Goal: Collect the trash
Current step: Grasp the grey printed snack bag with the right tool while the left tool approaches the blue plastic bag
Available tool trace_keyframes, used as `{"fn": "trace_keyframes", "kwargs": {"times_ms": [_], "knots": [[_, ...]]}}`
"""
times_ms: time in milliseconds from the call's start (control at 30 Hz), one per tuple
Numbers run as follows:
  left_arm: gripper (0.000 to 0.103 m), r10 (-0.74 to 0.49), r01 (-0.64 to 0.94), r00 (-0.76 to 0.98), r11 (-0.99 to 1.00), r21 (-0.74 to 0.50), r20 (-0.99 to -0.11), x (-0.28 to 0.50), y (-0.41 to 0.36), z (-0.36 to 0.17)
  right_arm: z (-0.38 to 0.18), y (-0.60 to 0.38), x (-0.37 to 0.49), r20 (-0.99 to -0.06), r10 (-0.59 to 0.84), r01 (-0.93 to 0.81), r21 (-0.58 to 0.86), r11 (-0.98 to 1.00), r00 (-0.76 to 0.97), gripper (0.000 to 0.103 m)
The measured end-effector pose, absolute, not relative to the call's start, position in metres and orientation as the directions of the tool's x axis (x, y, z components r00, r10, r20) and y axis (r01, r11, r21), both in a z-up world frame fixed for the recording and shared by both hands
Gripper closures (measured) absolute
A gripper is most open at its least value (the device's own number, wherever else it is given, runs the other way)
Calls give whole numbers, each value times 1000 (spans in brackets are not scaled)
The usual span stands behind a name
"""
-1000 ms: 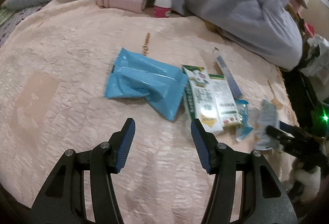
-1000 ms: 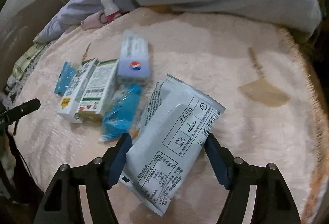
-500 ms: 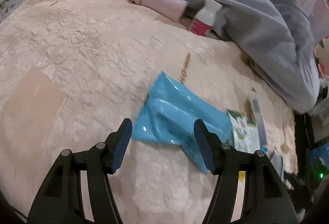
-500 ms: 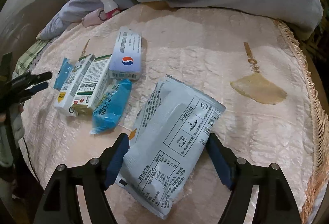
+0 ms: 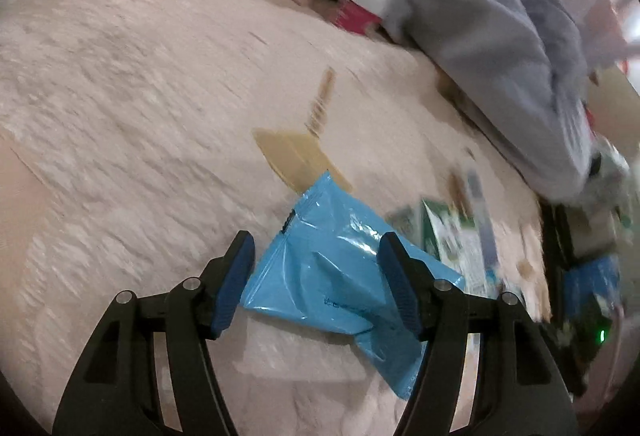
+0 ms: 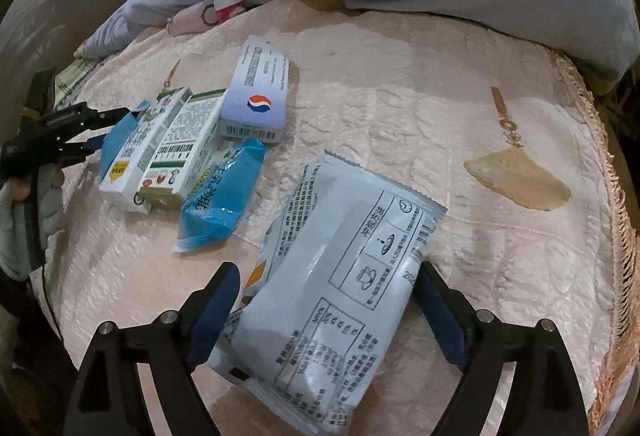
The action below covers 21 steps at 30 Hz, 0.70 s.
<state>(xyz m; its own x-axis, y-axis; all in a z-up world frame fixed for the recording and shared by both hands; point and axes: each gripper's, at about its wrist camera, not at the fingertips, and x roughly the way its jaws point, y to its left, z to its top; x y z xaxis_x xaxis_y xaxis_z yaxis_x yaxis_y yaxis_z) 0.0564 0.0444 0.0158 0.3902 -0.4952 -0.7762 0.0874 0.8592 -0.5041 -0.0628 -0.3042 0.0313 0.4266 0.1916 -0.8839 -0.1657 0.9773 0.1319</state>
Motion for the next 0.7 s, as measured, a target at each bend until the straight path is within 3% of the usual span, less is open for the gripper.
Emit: {"fn": "trace_keyframes", "kwargs": {"times_ms": [300, 500, 533, 567, 600, 633, 667, 700], "knots": [[39, -595, 131, 291, 801, -584, -750, 26, 40, 12, 35, -306, -70, -881, 222, -158, 170, 973, 417, 16], [40, -558, 191, 291, 830, -524, -777, 4, 36, 15, 33, -306, -77, -883, 229, -181, 168, 969, 410, 12], [46, -536, 206, 296, 844, -496, -790, 0, 31, 16, 32, -306, -79, -880, 227, -181, 164, 970, 417, 12], [62, -518, 218, 303, 855, -471, -800, -5, 29, 18, 32, -305, -80, -876, 223, -177, 160, 971, 427, 13], [67, -501, 233, 311, 864, -446, -808, -10, 24, 20, 32, -304, -81, -874, 217, -176, 154, 972, 436, 17], [75, -496, 237, 314, 867, -439, -810, -13, 23, 21, 32, -302, -83, -872, 201, -178, 134, 975, 446, 32], [95, -491, 243, 316, 869, -431, -811, -16, 21, 24, 33, -301, -85, -870, 193, -180, 123, 976, 453, 36], [100, -471, 249, 320, 879, -406, -822, -20, 19, 27, 34, -301, -87, -867, 199, -182, 128, 975, 457, 38]]}}
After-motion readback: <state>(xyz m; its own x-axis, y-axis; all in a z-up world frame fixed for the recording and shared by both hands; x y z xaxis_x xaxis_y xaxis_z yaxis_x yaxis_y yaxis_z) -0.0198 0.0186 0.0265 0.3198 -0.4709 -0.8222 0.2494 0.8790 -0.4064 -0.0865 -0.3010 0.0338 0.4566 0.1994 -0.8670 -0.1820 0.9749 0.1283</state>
